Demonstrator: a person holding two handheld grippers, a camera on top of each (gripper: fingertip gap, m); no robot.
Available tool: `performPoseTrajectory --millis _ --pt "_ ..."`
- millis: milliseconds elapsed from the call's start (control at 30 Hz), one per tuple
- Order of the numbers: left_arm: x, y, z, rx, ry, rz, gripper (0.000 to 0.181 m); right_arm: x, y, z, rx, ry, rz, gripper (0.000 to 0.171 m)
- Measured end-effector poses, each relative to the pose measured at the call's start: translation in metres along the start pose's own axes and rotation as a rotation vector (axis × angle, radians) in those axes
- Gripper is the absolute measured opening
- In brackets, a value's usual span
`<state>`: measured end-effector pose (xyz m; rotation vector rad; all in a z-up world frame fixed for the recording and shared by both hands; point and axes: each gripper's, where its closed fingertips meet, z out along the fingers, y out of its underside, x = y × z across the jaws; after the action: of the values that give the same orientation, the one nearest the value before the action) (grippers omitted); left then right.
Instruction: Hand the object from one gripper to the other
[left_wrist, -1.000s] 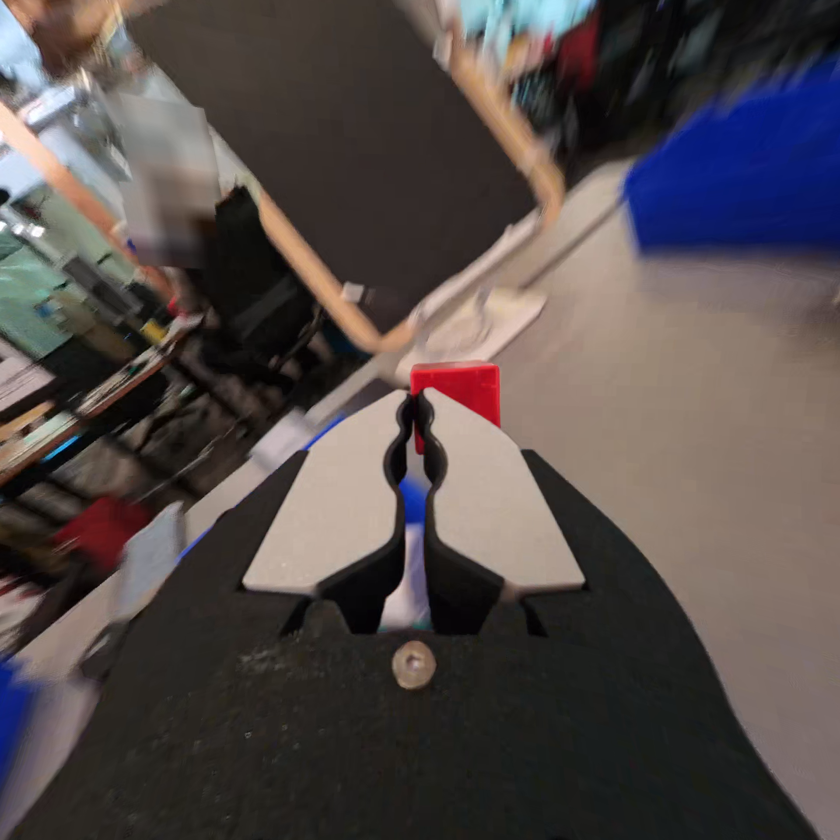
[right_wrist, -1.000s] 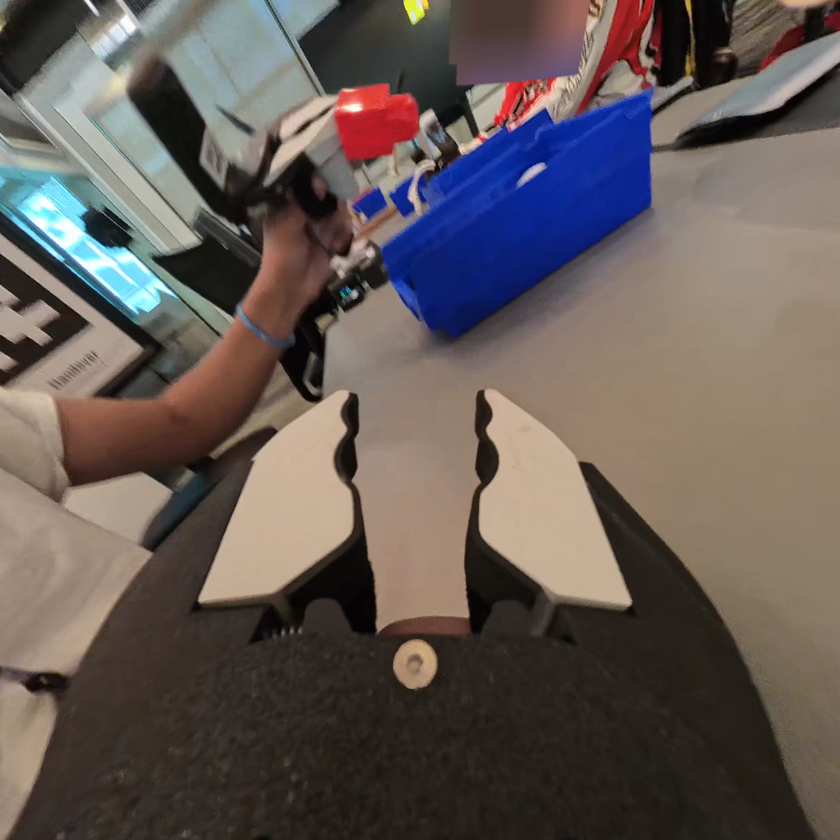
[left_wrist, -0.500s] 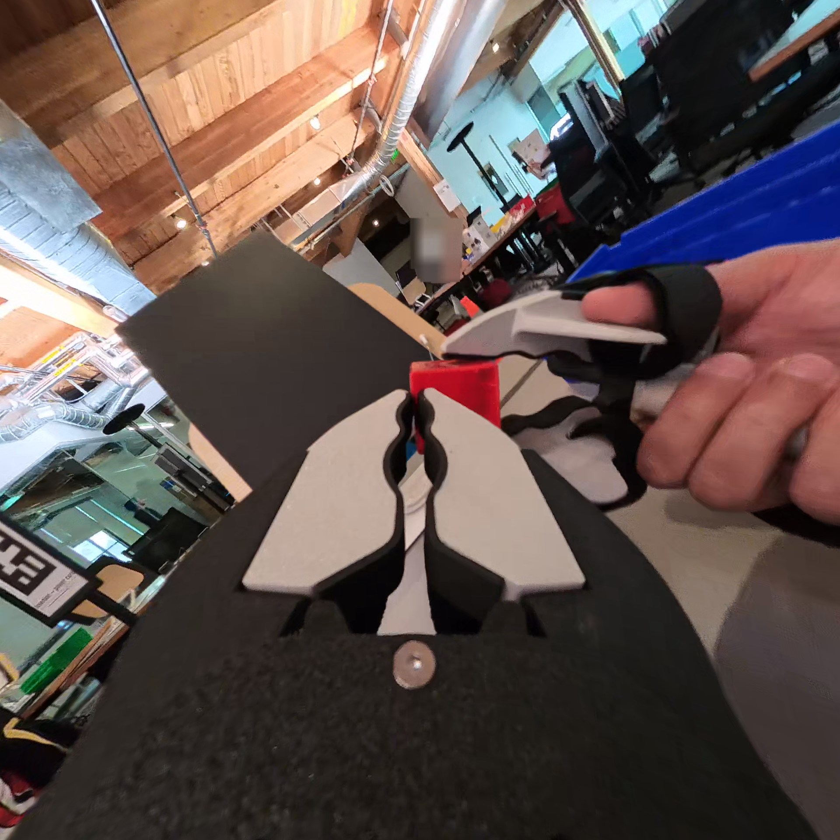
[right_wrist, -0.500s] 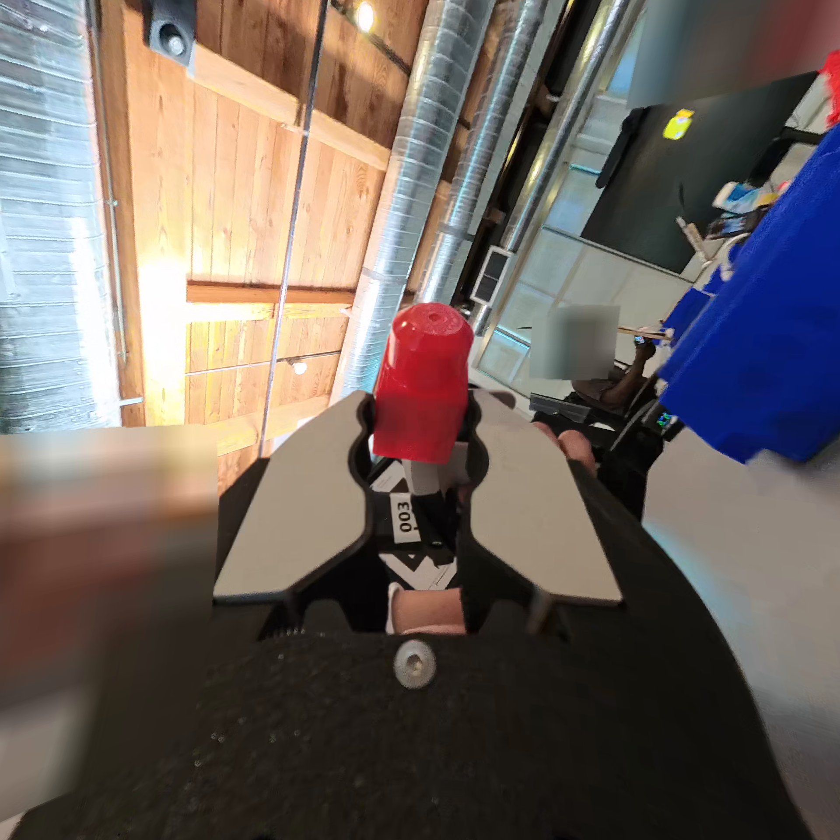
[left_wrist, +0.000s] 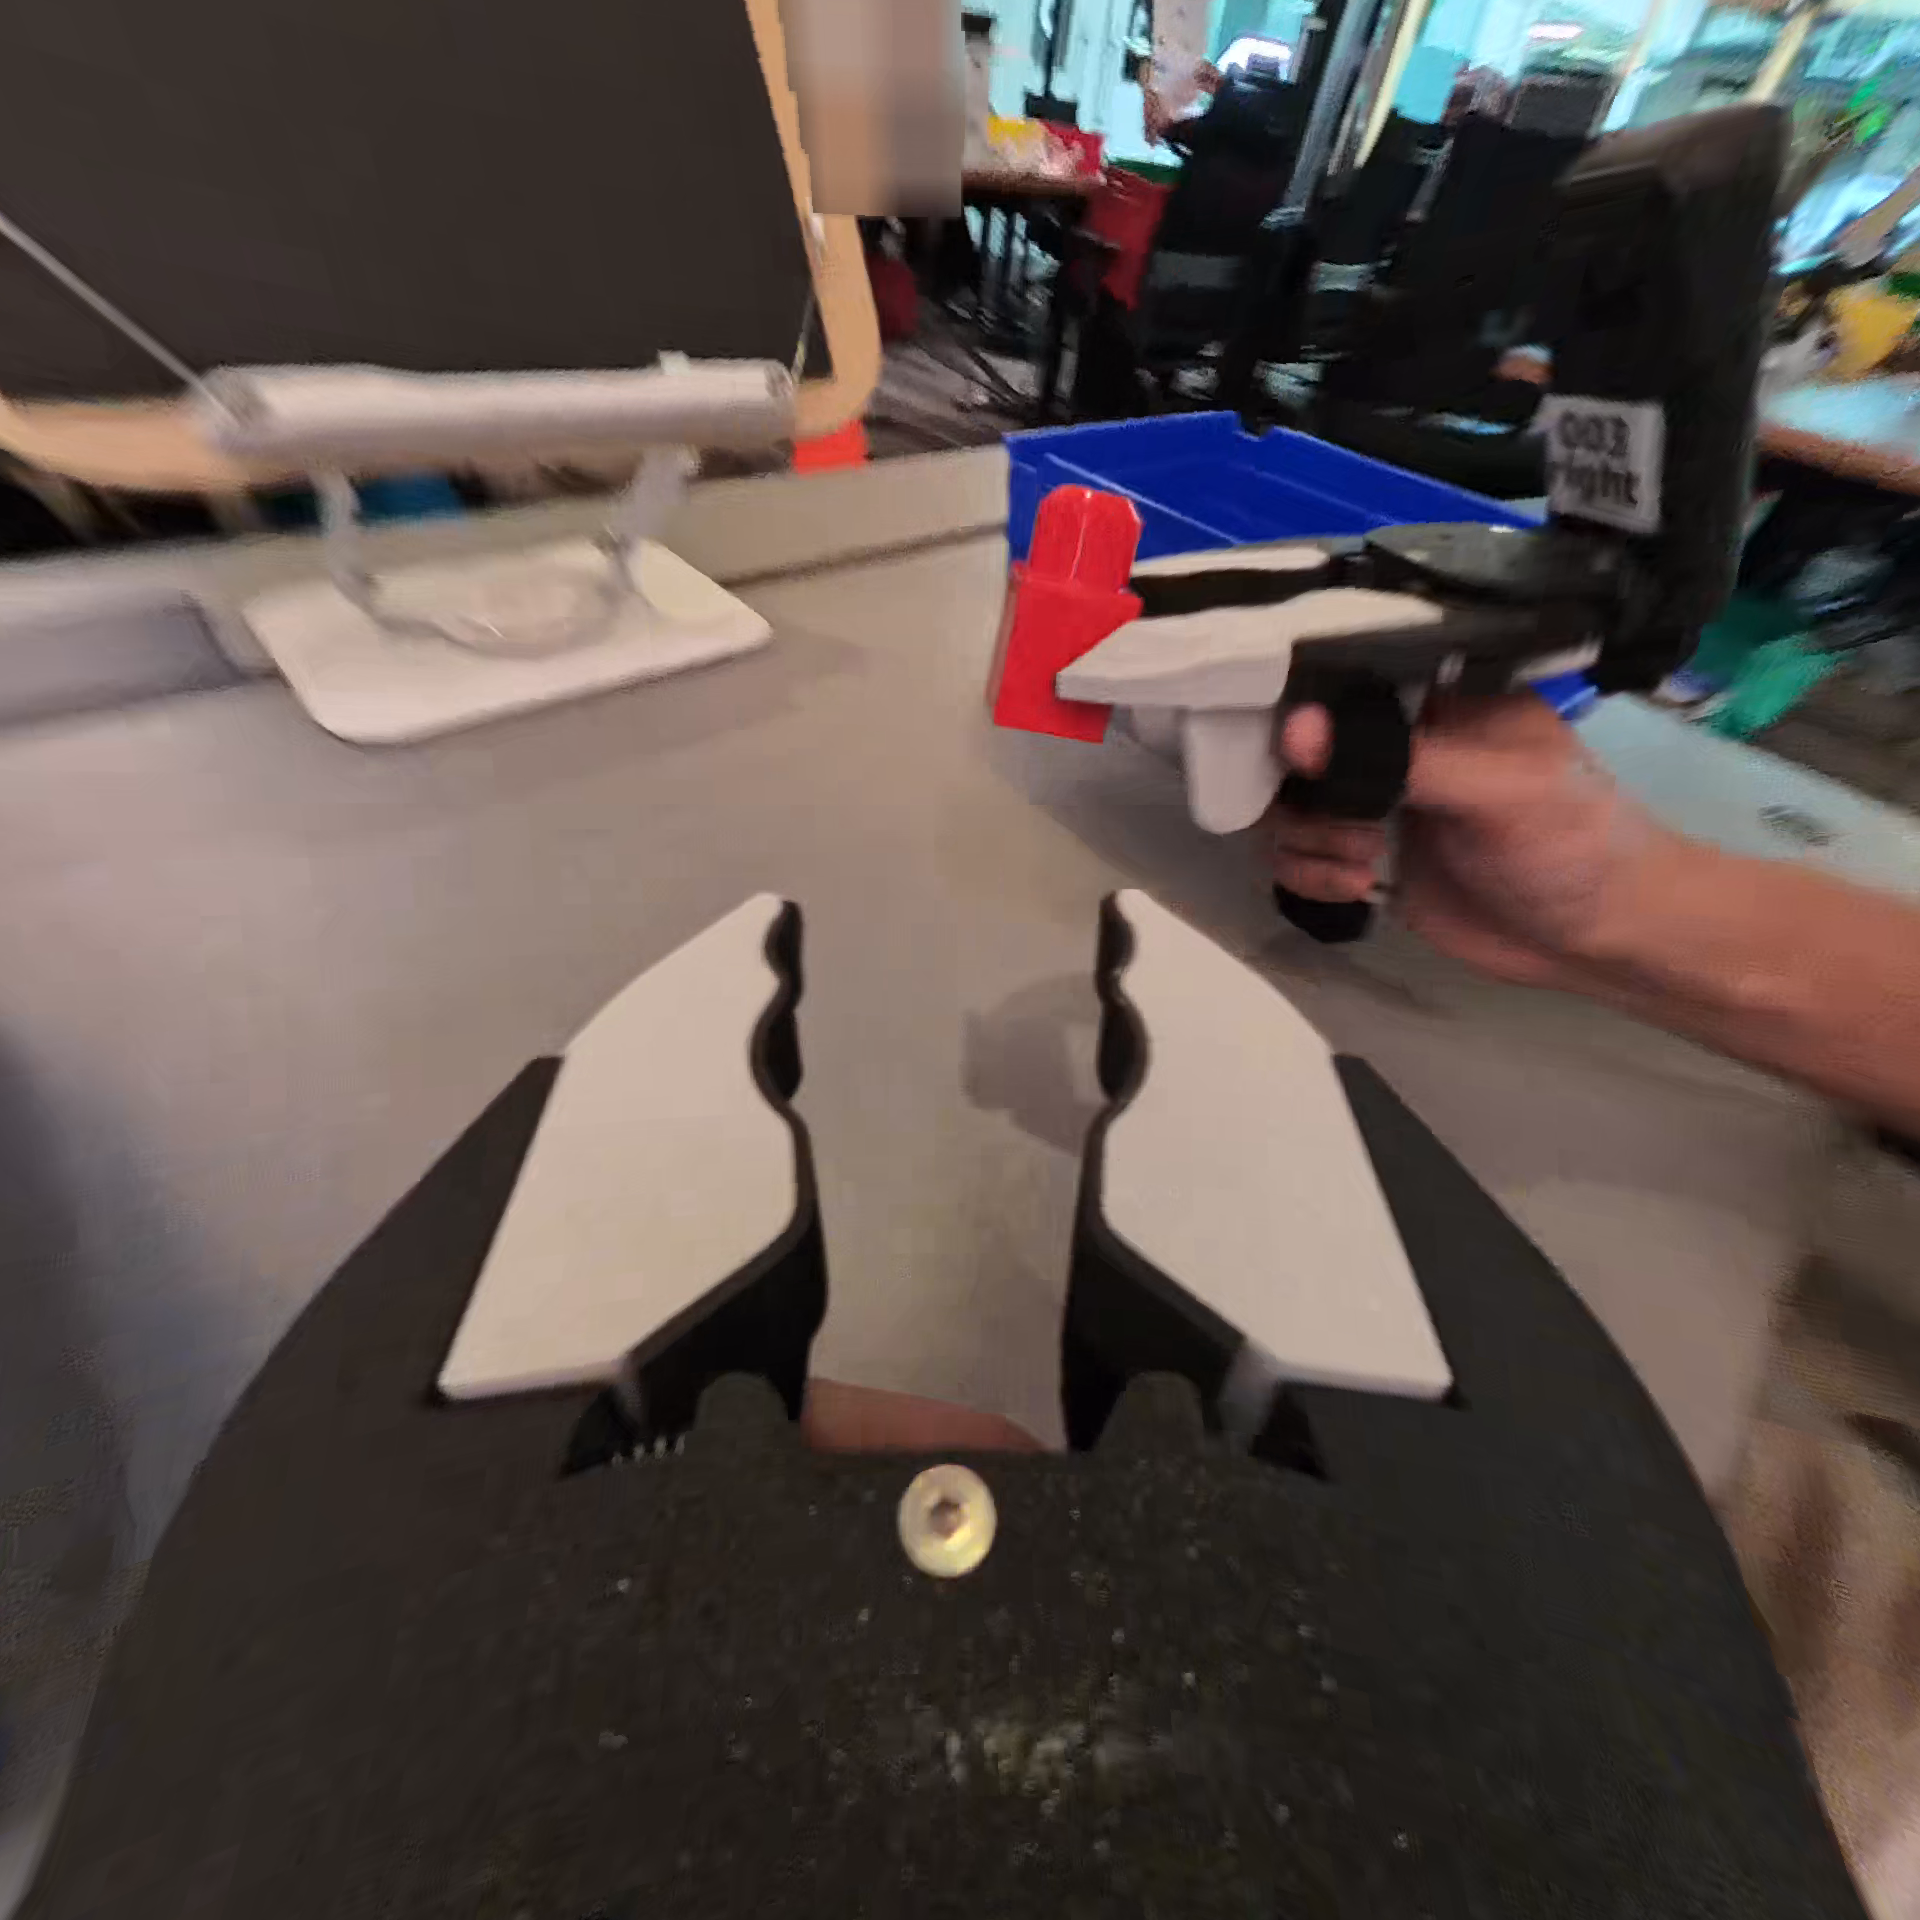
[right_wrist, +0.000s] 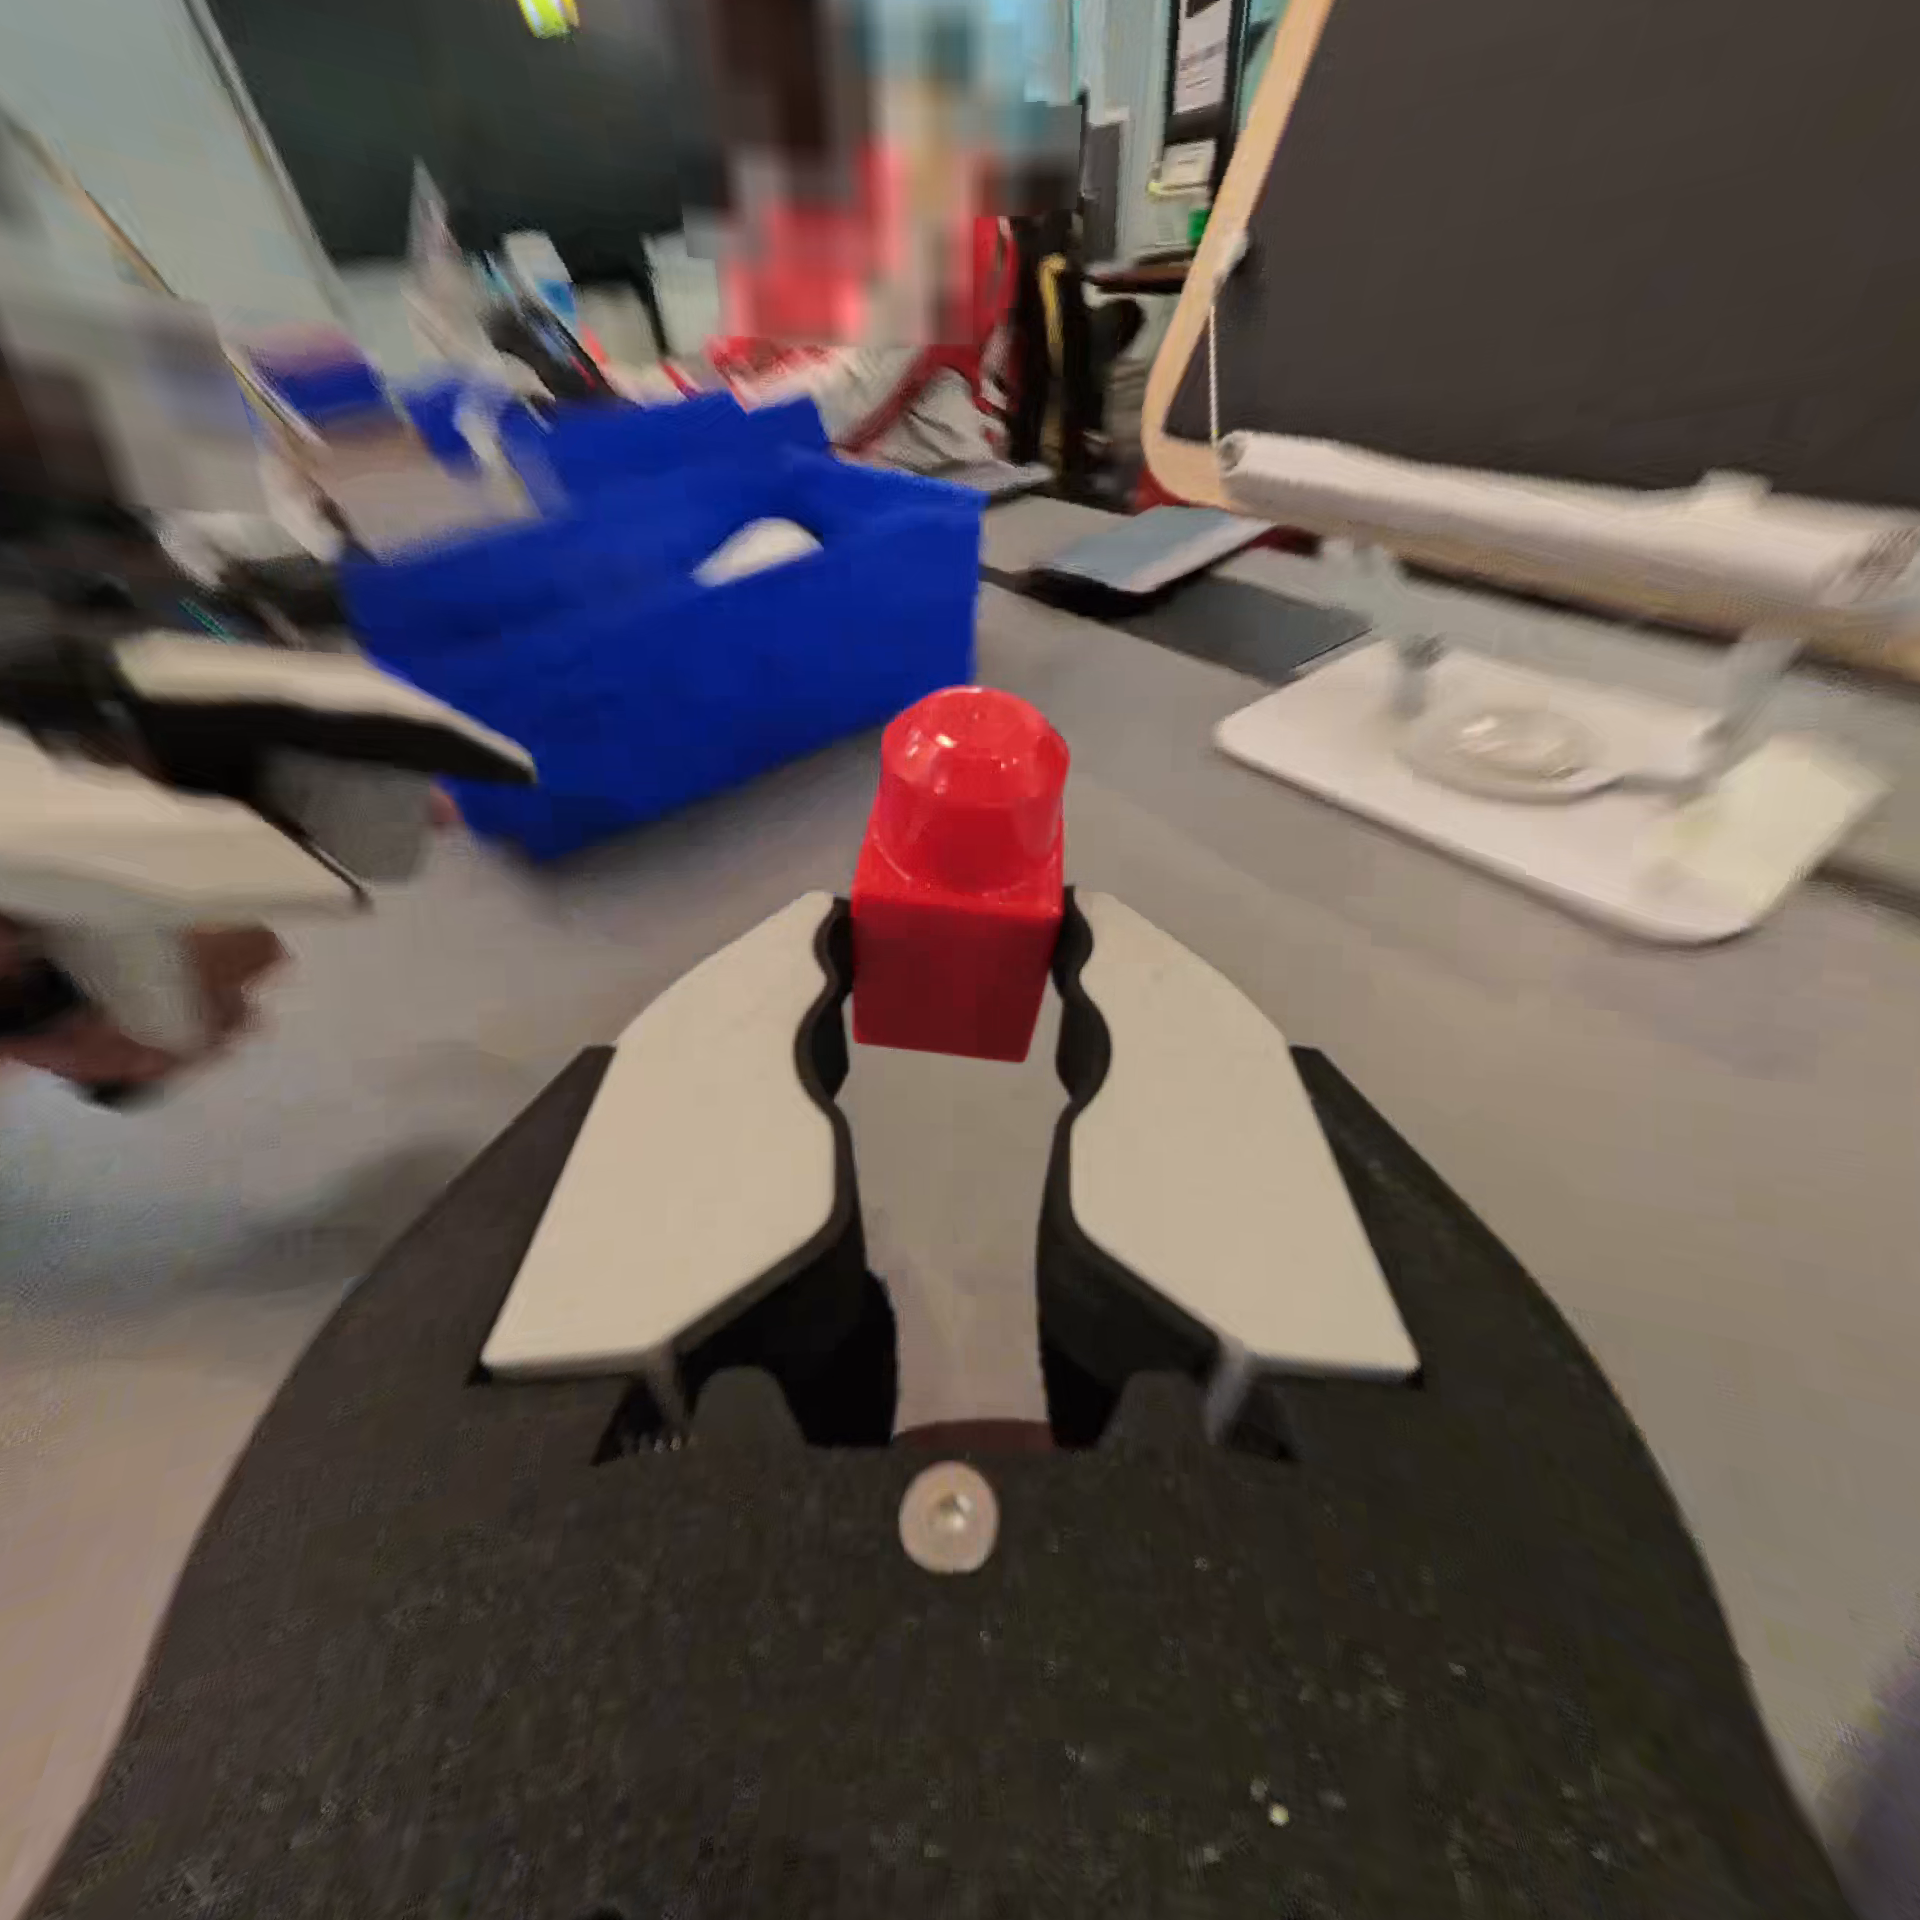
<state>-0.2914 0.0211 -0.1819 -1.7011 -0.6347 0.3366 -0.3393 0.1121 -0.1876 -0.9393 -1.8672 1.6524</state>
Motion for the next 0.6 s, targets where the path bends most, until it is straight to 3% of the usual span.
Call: performPoseTrajectory --millis 133,267,367,600 --pt "0.008 0.015 0.008 -0.145 0.144 -0.154 0.082 -0.026 0.002 0.007 -0.068 0.164 -0.525 0.037" --pt "0.013 0.016 0.006 -0.159 0.202 -0.225 0.080 -0.055 0.014 0.017 -0.140 0.280 -1.052 0.037" --pt "0.009 0.018 0.006 -0.173 0.182 -0.186 0.074 -0.070 0.027 0.024 -0.192 0.252 -1.129 0.037" --pt "0.007 0.026 0.006 -0.197 0.117 0.025 0.032 -0.079 0.030 0.026 -0.226 0.248 -1.186 0.037"
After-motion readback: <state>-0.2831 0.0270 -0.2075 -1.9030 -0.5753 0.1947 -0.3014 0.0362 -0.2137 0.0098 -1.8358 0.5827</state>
